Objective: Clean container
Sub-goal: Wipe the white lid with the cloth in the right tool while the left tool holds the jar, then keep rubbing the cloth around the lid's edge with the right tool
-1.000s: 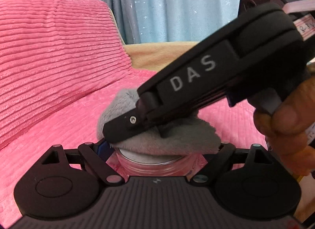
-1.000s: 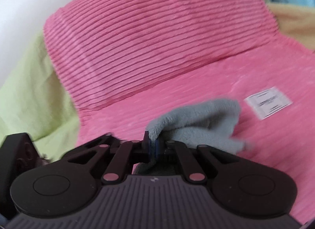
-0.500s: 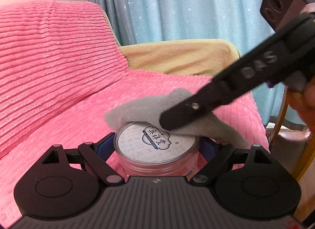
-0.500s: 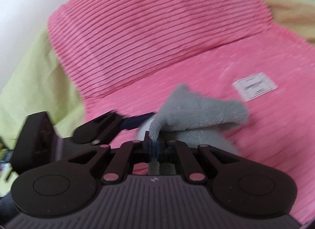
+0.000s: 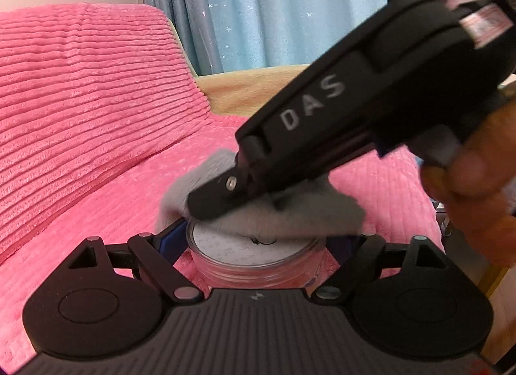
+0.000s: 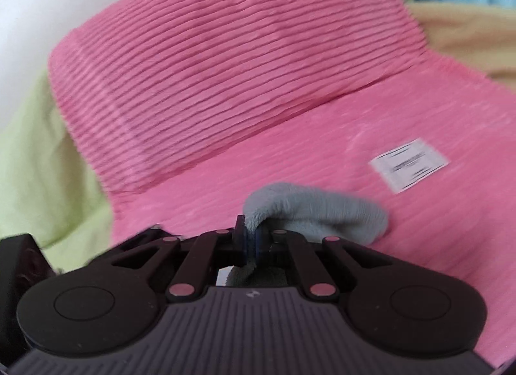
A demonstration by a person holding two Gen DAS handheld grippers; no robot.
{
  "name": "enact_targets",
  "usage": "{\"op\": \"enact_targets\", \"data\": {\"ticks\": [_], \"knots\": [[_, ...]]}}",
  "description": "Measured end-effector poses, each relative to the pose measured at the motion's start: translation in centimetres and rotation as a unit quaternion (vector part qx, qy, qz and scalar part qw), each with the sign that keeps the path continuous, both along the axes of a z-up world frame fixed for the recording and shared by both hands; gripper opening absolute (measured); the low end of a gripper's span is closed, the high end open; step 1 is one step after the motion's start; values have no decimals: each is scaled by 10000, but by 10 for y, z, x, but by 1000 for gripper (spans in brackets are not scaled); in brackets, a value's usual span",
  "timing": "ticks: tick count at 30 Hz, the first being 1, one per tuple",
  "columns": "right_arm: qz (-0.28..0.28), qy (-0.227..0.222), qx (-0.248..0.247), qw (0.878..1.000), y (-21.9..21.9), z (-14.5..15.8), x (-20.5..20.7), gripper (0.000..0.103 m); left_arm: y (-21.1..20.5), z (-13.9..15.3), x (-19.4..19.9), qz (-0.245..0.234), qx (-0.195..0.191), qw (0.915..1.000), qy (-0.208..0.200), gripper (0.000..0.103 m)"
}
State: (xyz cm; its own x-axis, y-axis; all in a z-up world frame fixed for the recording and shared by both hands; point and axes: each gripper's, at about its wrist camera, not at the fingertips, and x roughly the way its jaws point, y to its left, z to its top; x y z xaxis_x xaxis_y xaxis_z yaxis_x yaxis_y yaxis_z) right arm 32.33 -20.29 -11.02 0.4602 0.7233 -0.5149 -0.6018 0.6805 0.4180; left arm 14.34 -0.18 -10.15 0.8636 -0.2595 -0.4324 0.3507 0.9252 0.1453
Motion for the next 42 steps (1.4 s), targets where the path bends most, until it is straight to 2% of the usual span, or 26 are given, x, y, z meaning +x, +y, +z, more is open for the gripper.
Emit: {"op": "enact_targets", "data": {"ticks": [3,10,17,24,30,35,42], "knots": [[-241,-234,-287,9990,1,3,1,2,1,0,2,-36,0,10000,9,87],[9,-219,-587,9980,-17,11,-19,2,-1,1,3,-83,57,9999,11,87],[210,51,-169,9996,-7,7,-18,3,15,-1,6,-199,52,9998,20,87],[407,324,258,9983,3,2,-18,3,14,0,5,-166,50,9998,31,87],[135,-94,16,9999,29,2,-13,2,16,0,7,-160,31,9999,50,87],[-242,-601,-506,9966,37,5,-13,2,18,1,6,-176,6,9998,49,87],[-375,-663,-840,9936,19,10,-19,2,20,0,6,-218,22,9997,45,87]]}}
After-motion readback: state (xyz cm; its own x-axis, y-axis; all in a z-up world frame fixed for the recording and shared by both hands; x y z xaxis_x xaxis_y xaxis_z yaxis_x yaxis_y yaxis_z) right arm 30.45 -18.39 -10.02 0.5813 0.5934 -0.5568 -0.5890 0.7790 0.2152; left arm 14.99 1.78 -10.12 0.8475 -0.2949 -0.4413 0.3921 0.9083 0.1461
